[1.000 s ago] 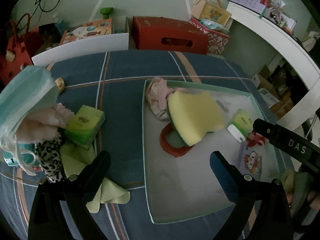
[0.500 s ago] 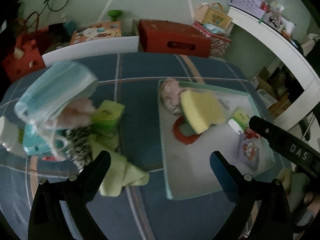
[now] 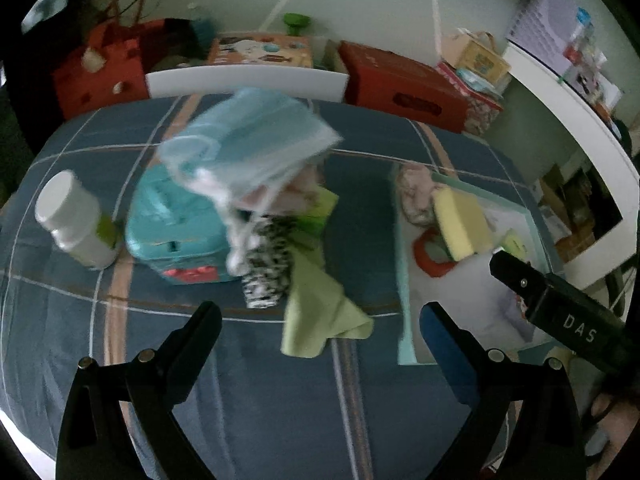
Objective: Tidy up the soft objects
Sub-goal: 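Withdraw both open tools from the tray back to the pile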
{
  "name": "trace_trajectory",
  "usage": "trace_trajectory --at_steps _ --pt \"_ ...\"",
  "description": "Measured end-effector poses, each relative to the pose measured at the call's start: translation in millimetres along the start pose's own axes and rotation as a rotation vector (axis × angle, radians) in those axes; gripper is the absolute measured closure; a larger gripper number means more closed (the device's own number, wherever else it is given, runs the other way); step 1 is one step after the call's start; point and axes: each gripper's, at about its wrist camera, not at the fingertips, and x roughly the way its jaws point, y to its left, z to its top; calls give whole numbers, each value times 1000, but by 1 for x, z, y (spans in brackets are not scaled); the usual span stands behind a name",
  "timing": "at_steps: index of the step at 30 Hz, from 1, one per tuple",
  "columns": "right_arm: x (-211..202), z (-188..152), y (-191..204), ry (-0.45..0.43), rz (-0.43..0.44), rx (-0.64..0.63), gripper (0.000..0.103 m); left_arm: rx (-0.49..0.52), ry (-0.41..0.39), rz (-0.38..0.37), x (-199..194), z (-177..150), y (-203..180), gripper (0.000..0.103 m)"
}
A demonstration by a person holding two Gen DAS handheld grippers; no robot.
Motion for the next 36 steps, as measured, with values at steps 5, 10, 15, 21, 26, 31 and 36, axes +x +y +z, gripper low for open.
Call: trace_trajectory --at_steps 5,10,15,21,26,31,36 --pt "5 -4 29 16 50 -59 0 -62 12 -2 -2 -5 29 4" --pt "10 -10 58 32 103 -116 0 -137 5 22 -7 -10 60 4" --pt "15 -15 78 50 123 -149 0 -212 -2 57 -11 -12 89 4" --pt "19 -14 88 49 144 -135 0 -281 -25 84 -17 -12 110 4" --pt "17 -10 101 28 173 -145 0 -288 -61 109 -23 -7 112 4" --pt "21 1 107 9 159 -144 0 -329 -97 64 -26 6 116 4" --pt "13 26 104 -57 114 -123 0 -332 -119 70 -31 17 116 4"
